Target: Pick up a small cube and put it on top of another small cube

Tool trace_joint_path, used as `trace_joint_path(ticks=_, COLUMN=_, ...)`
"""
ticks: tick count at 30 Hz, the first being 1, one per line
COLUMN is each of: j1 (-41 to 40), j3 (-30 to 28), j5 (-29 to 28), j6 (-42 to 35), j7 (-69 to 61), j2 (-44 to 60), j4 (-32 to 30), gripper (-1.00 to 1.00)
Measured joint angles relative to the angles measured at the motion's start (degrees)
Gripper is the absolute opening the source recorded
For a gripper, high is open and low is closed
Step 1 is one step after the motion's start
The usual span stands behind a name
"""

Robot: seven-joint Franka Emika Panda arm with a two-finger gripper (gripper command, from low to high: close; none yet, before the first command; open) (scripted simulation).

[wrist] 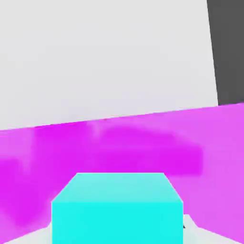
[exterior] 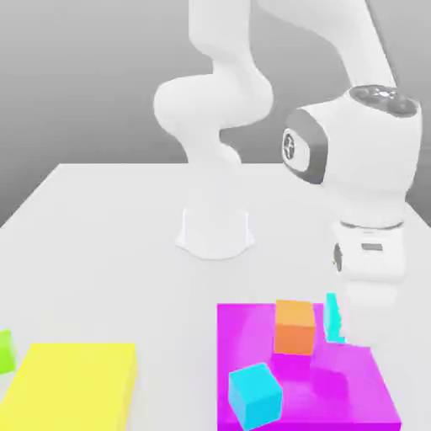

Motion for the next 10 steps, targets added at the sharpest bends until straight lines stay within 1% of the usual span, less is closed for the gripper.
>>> trace_joint_path(ticks=2, j1=-3.35, j3=-2.07, j5=0.41, j6=-3.37, j7=4.17, j2=0.34, j4=3.7, gripper=-1.0)
trace_joint_path(ticks=3, j1=-3.72, j3=-2.26, j5=0.94, j6=-2.85, j7=4.82, j2=1.49, j4=4.3, gripper=-1.0)
trace_joint_path(ticks=5, j1=-4.08, j3=-2.06, j5=2.33, j6=0.51, j7=4.6, j2=4.84, j4=4.17, gripper=-1.0)
trace_joint_path(ticks=6, j1=-4.27, j3=-1.88, j5=2.96, j6=2.31, j7=4.29, j2=6.43, j4=3.91, gripper=1.0)
trace_joint_path(ticks=10, j1=-4.27, j3=-1.88, j5=2.96, j6=2.31, j7=4.29, j2=6.43, j4=3.91, gripper=1.0)
